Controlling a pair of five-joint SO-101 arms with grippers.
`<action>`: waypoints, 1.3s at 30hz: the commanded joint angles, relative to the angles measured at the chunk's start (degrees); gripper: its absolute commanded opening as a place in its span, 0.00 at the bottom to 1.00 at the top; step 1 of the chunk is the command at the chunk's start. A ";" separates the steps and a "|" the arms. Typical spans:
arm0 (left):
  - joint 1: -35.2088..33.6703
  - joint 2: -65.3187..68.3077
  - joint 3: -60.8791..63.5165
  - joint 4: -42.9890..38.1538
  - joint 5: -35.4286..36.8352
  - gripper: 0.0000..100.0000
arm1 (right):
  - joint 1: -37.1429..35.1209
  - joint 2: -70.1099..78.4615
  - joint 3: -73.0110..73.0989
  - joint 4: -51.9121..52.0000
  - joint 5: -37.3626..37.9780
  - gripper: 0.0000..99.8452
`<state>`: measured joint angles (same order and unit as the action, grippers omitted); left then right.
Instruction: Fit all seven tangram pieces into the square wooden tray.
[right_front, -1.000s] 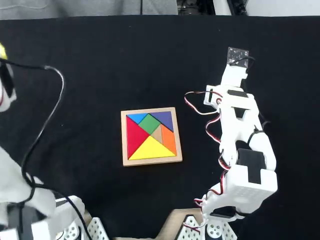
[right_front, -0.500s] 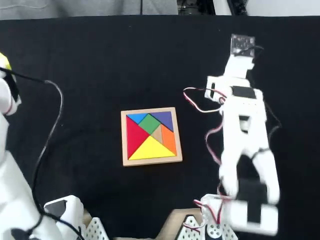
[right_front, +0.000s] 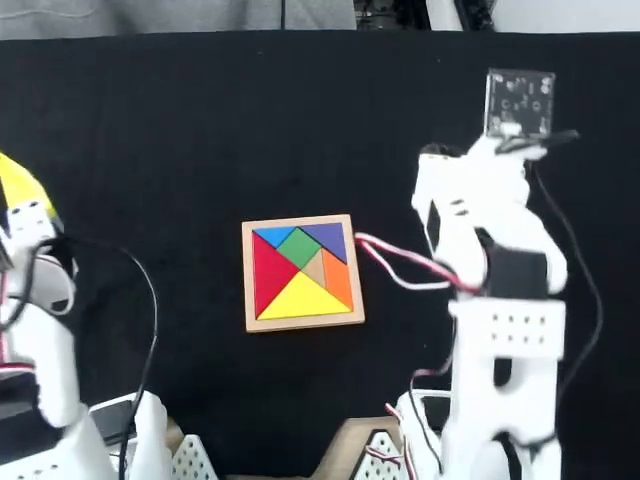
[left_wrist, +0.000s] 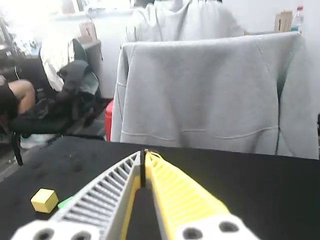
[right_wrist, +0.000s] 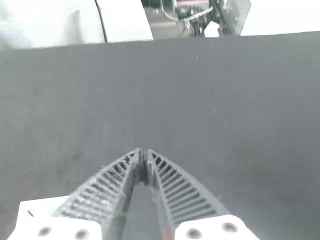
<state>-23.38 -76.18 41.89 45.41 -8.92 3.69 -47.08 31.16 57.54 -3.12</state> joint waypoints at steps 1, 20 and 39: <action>1.71 -6.59 8.75 -7.38 0.09 0.03 | -0.79 -7.87 1.63 0.26 0.70 0.01; 10.42 -29.19 28.35 -8.00 0.00 0.03 | -5.45 -61.49 19.21 0.26 8.70 0.01; 9.71 -28.31 51.56 -11.87 0.44 0.03 | -5.36 -61.41 32.48 -7.74 9.49 0.01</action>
<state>-14.33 -104.13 88.31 38.29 -8.92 -1.32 -103.34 60.44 53.67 5.85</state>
